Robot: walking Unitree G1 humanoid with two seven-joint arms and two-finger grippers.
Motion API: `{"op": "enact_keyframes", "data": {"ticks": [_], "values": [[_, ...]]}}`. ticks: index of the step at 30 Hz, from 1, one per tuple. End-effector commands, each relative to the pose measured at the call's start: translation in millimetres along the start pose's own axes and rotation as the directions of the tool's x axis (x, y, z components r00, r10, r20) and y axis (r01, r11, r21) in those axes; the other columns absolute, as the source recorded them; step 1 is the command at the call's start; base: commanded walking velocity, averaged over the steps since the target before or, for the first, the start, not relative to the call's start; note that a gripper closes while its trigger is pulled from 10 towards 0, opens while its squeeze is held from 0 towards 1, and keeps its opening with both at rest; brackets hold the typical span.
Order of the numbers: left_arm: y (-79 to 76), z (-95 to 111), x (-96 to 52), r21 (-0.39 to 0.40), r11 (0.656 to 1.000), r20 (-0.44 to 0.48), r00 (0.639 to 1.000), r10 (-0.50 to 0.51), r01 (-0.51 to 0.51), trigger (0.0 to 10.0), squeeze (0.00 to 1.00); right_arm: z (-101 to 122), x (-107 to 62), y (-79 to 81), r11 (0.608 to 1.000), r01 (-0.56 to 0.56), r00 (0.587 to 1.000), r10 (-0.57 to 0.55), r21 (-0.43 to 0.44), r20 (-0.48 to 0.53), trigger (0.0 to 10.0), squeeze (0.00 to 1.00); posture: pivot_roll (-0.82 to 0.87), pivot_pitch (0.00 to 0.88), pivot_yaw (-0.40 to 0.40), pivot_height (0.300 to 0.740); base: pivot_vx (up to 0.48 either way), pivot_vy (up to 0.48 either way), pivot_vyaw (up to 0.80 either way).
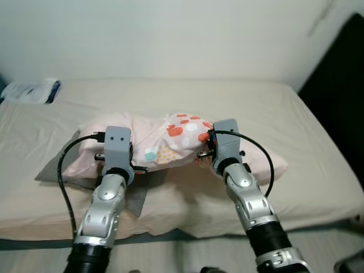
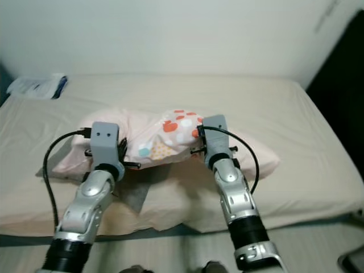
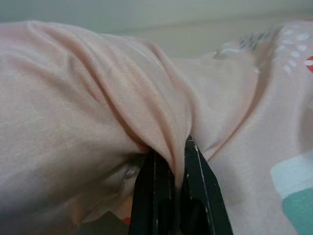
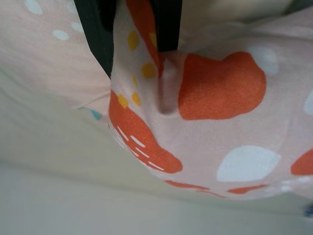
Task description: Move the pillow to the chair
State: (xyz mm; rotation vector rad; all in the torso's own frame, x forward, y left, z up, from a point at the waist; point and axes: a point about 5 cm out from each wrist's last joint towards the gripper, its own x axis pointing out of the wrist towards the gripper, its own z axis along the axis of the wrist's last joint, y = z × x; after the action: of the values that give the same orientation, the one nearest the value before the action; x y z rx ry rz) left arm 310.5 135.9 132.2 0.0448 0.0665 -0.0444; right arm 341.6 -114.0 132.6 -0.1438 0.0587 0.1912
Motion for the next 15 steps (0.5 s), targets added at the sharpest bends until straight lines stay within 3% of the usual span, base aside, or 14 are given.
{"op": "enact_keyframes", "data": {"ticks": [1,15], "values": [[-6.5,-0.8,-2.3,0.002,1.0,0.002,1.0,-0.03,0.03,10.0,0.0,10.8,0.9,1.1,1.0,-0.005,0.998,0.003,0.022,0.062,10.0,0.0,-0.02,0.147,-0.025,0.74,0.0,0.0,-0.8],[-11.6,5.5,-2.0,0.004,0.999,0.035,0.999,-0.034,0.034,10.0,0.0,8.3,0.0,-3.6,1.0,0.012,0.999,-0.013,0.02,0.052,10.0,0.0,-0.01,0.135,-0.03,0.74,0.0,0.0,-0.8]]}}
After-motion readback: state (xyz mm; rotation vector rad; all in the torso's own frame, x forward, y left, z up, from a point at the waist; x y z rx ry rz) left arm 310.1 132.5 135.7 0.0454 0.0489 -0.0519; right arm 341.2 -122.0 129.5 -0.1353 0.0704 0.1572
